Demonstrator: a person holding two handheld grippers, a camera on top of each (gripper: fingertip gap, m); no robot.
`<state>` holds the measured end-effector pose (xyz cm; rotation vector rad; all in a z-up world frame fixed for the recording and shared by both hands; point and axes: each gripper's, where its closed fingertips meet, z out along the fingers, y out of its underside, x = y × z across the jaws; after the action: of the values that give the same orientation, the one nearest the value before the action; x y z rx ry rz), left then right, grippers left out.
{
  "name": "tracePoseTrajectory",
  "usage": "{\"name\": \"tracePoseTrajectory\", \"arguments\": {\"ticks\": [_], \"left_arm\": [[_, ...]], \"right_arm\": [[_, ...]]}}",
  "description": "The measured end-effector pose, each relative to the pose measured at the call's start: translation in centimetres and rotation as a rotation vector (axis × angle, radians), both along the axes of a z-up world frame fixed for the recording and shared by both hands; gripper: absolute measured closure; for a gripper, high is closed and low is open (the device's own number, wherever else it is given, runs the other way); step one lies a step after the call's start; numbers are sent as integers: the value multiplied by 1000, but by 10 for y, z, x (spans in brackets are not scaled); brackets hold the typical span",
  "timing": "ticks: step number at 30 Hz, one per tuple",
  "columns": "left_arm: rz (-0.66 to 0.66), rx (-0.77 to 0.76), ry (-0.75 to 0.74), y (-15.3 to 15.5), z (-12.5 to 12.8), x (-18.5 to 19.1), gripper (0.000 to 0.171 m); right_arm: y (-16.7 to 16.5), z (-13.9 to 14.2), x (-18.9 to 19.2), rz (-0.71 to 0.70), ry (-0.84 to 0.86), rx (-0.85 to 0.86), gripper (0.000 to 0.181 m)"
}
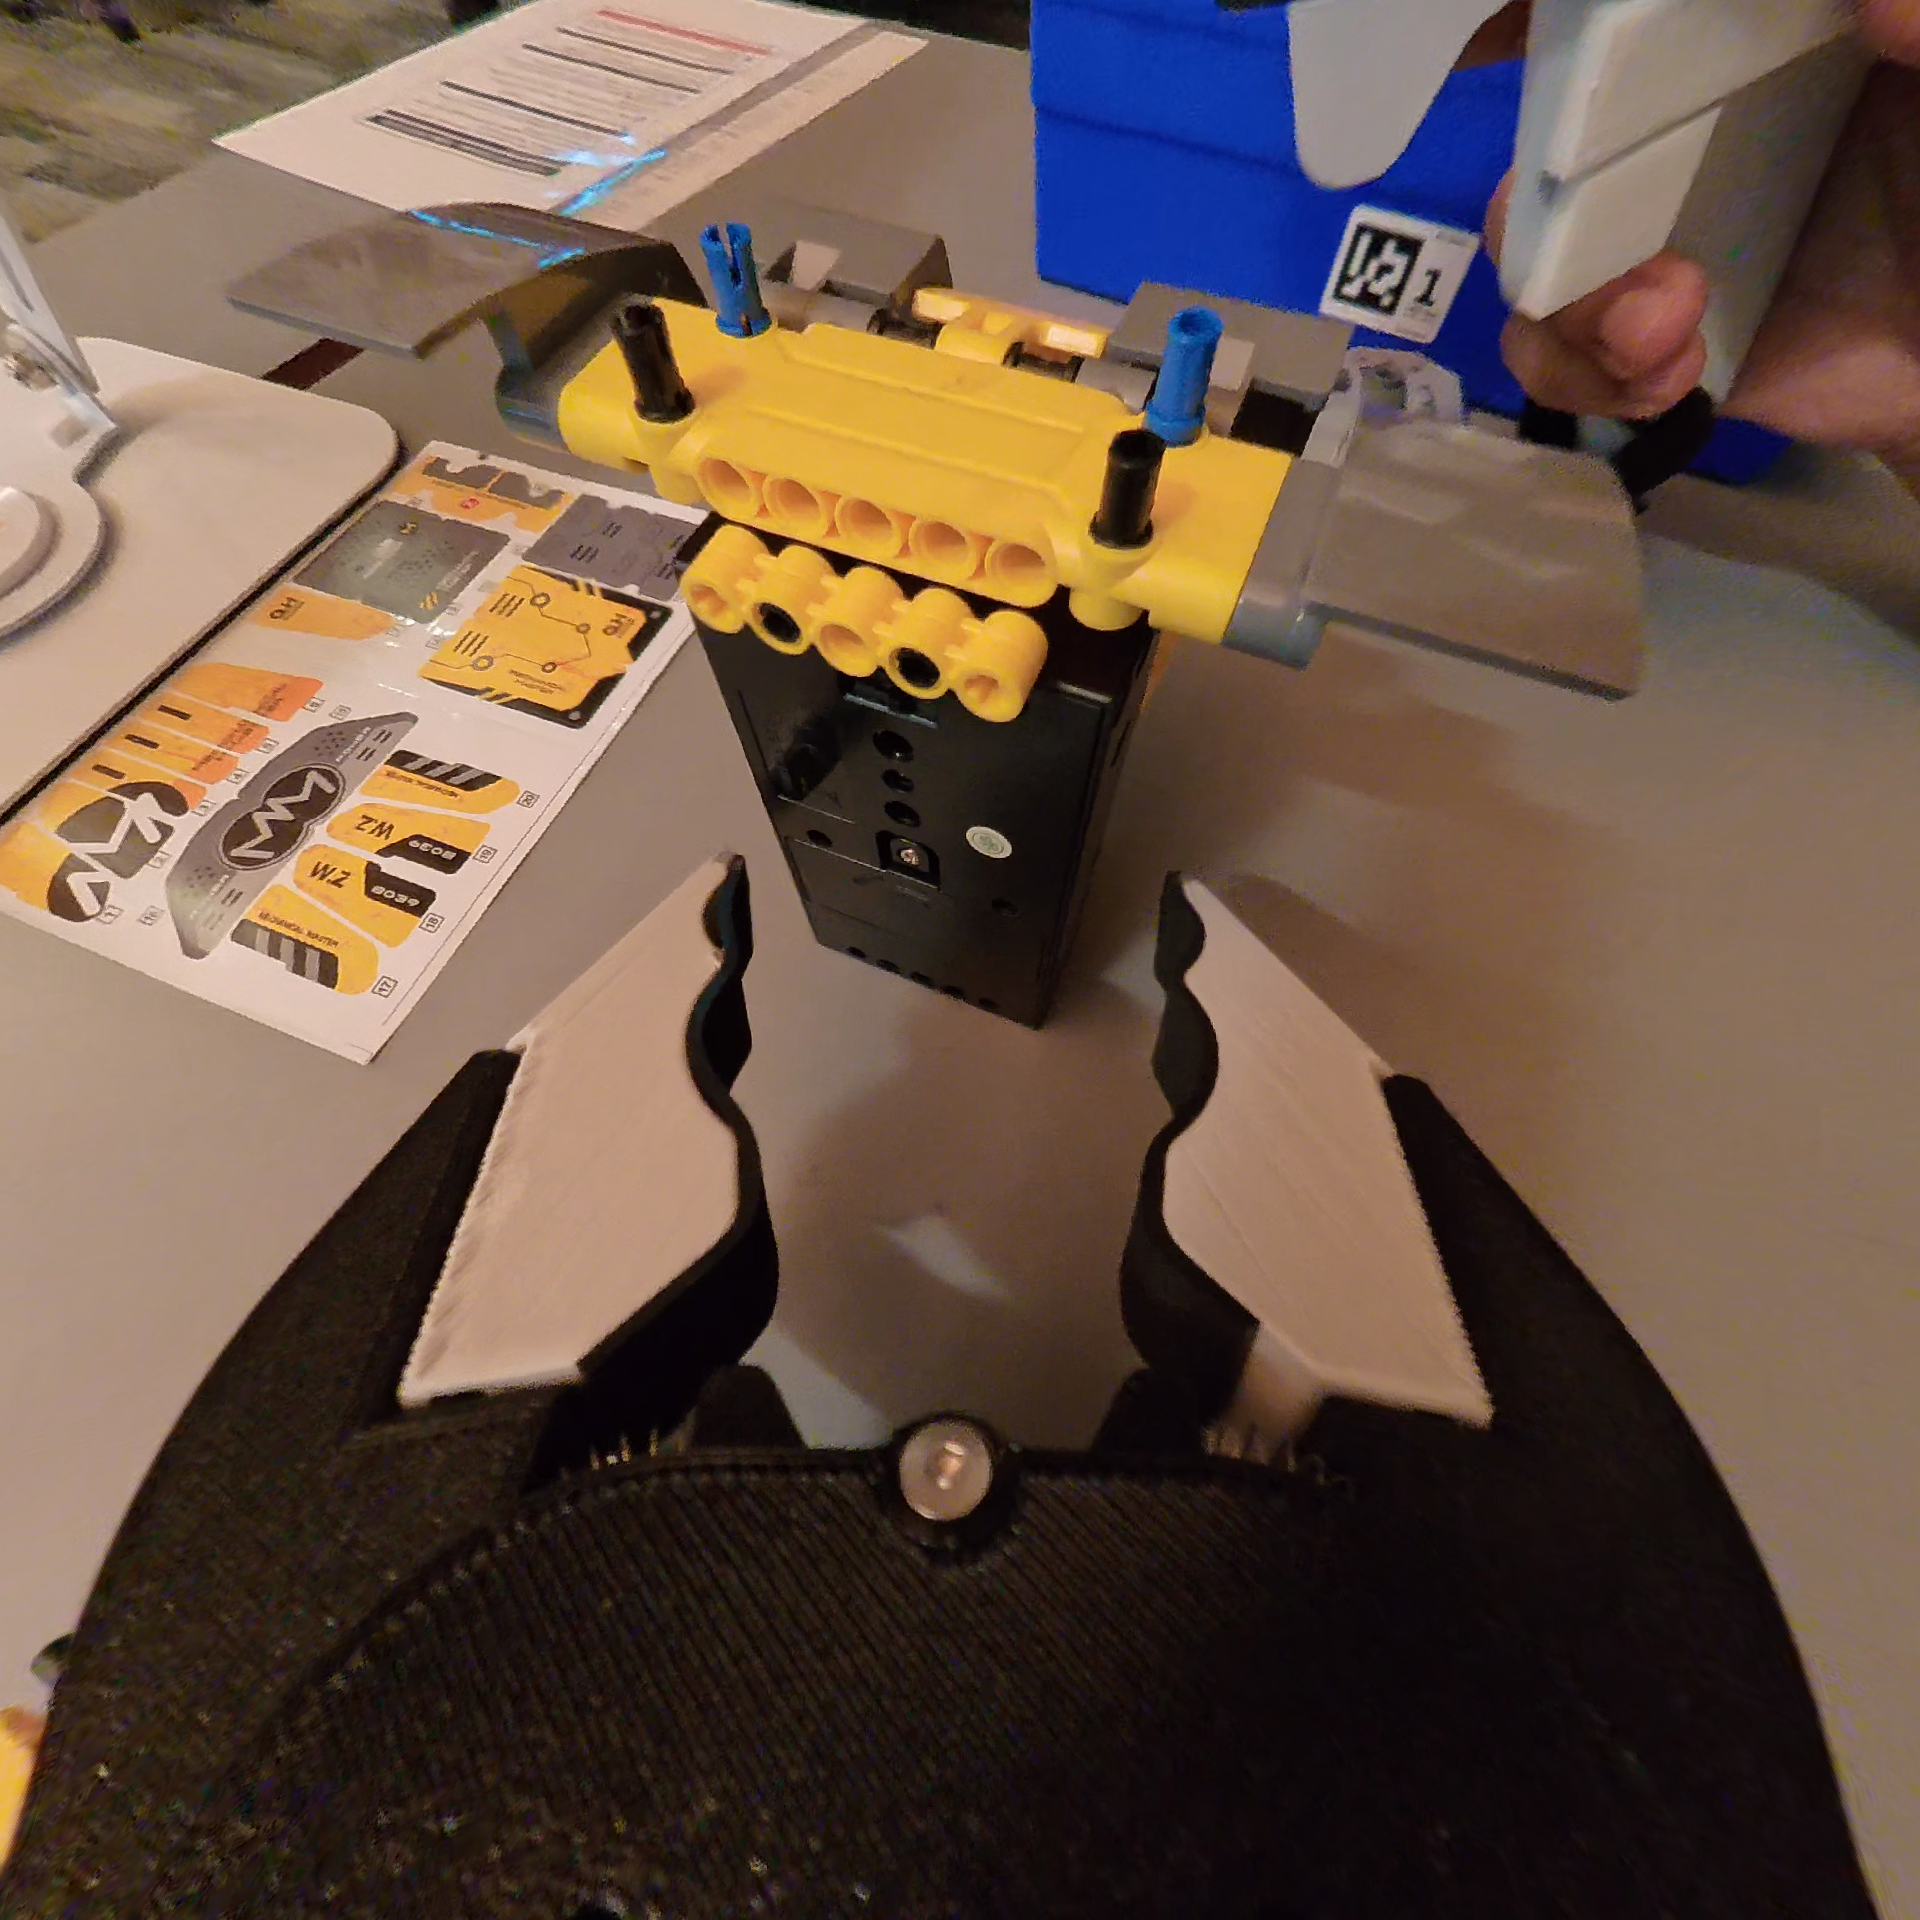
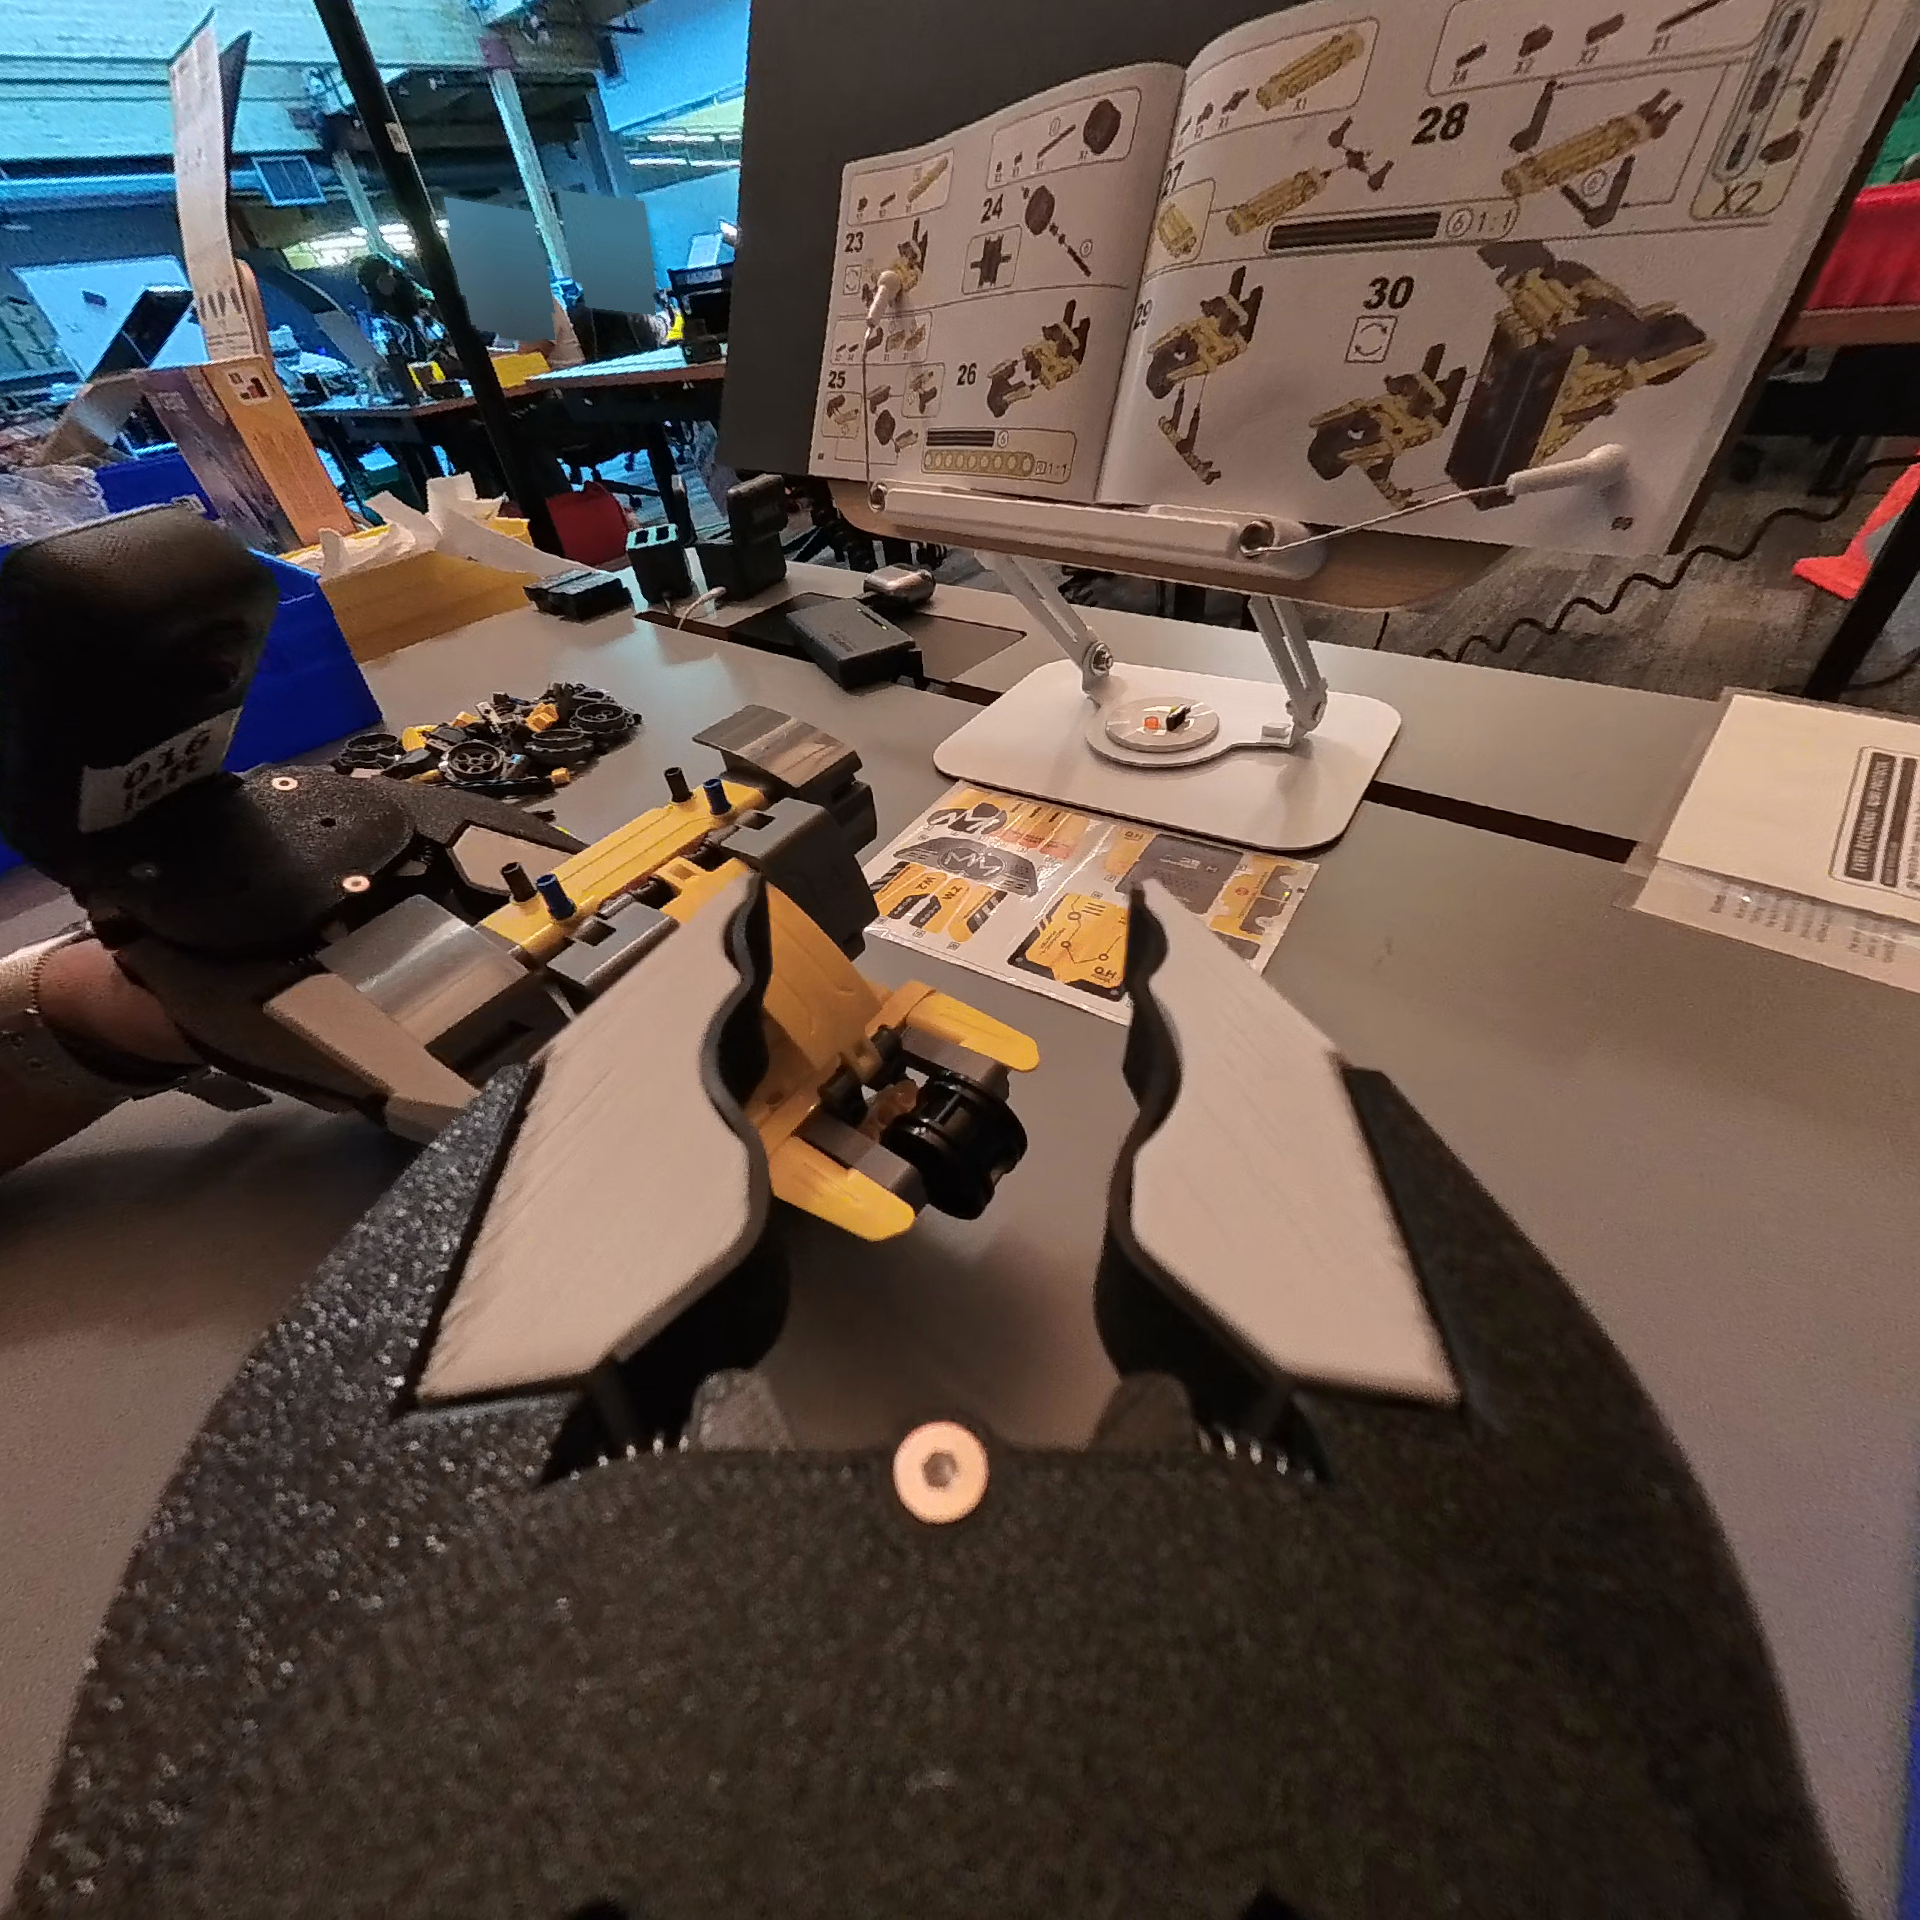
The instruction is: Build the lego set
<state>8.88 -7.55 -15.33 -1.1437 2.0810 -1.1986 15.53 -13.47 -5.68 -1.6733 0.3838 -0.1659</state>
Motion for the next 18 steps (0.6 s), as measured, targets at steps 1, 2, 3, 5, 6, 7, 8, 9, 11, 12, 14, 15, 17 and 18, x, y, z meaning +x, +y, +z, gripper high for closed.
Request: {"name": "tracePoseTrajectory", "arguments": {"ticks": [1, 2, 3, 5, 6, 7, 8, 9, 11, 12, 14, 15, 17, 18], "left_arm": [[6, 17, 1, 1, -2, 0, 100], [7, 30, 5, 2, -3, 0, 101], [5, 38, 9, 1, -5, 0, 101], [2, 57, 15, 0, -7, -1, 102], [3, 68, 18, 0, -9, -1, 103], [6, 77, 20, 1, -10, -1, 104], [10, 85, 22, 1, -11, -1, 105], [13, 91, 23, 2, -11, -1, 106], [17, 103, 30, 3, -13, -1, 108], [19, 108, 34, 3, -14, -1, 109], [24, 115, 42, 4, -16, -1, 109], [24, 116, 47, 4, -17, -1, 109], [21, 117, 59, 4, -19, -2, 109], [22, 117, 62, 5, -19, -2, 109]], "right_arm": [[0, -1, 1, -3, 4, -3, 113], [0, -2, 1, -7, 8, -7, 112], [1, -3, 2, -9, 12, -10, 112], [1, -5, 2, -8, 17, -18, 111], [2, -6, 1, -6, 19, -22, 111], [2, -7, 1, -2, 19, -26, 110], [3, -7, 0, 2, 18, -28, 110], [3, -7, -1, 6, 16, -28, 110], [3, -5, -3, 15, 11, -25, 110], [4, -4, -4, 22, 7, -22, 110], [4, -2, -6, 35, -6, -21, 110], [3, 0, -7, 36, -21, -21, 112], [-2, 8, -4, -4, -86, -16, 123], [-6, 14, -1, -41, -139, -14, 125]]}}
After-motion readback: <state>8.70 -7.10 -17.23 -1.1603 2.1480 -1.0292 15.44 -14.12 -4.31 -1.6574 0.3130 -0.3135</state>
